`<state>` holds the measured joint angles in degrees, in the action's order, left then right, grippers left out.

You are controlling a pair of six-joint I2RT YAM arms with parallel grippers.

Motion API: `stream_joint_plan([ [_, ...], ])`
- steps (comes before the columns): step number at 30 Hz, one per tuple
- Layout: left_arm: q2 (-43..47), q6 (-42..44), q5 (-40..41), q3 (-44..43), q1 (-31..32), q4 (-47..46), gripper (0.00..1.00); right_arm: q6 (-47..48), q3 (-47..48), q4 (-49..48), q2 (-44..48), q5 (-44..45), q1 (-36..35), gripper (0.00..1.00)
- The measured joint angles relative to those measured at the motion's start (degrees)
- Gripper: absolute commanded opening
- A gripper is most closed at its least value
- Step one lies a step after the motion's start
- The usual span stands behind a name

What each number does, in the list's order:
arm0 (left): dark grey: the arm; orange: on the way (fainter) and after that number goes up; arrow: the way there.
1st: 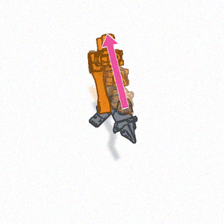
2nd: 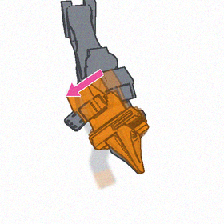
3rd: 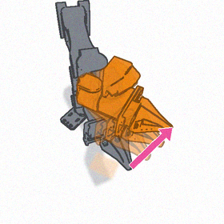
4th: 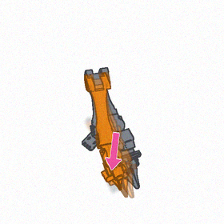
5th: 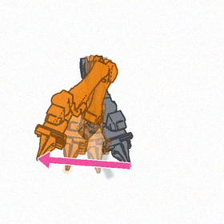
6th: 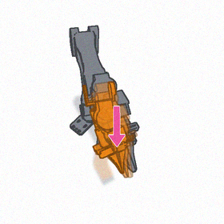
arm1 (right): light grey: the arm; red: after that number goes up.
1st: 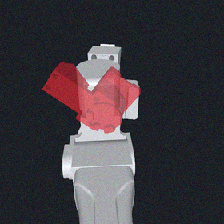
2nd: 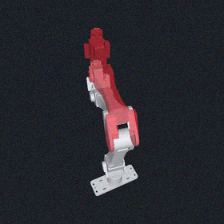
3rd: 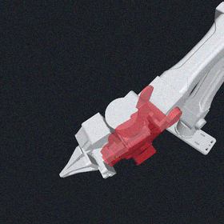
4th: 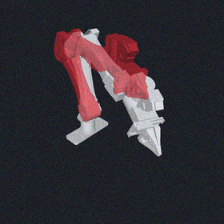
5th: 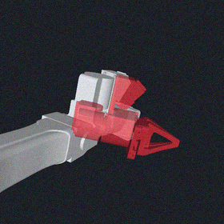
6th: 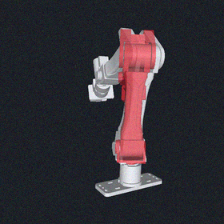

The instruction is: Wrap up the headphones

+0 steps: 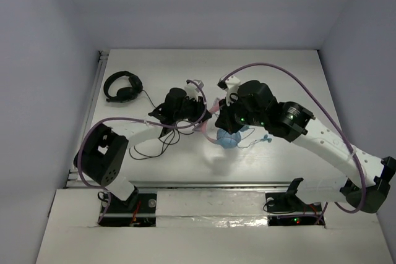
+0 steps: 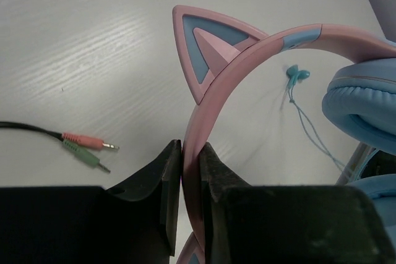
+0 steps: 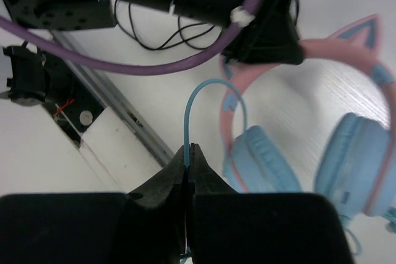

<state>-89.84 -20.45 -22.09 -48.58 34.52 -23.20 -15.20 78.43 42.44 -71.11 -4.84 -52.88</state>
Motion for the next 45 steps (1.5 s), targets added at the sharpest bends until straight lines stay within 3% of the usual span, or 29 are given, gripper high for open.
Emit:
stream_joint_plan([
  [10,6.6,2.5,-2.3,2.3,1.1,1.4,0.0,0.1,0.4,5.4,2.7,5.4,2.3,0.0],
  [23,7.5,10.5,1.4,-7.8,2.3,24.6,0.0,-0.1,1.0,15.3,5.1,14.1,2.6,0.02],
  [35,10.8,22.8,-6.2,-12.2,2.2,37.5,0.0,-0.9,1.4,18.6,5.0,19.6,2.6,0.06],
  [45,14.4,23.9,-17.6,-12.2,-1.5,35.9,0.0,-0.8,1.2,16.7,5.0,21.4,2.6,0.09],
])
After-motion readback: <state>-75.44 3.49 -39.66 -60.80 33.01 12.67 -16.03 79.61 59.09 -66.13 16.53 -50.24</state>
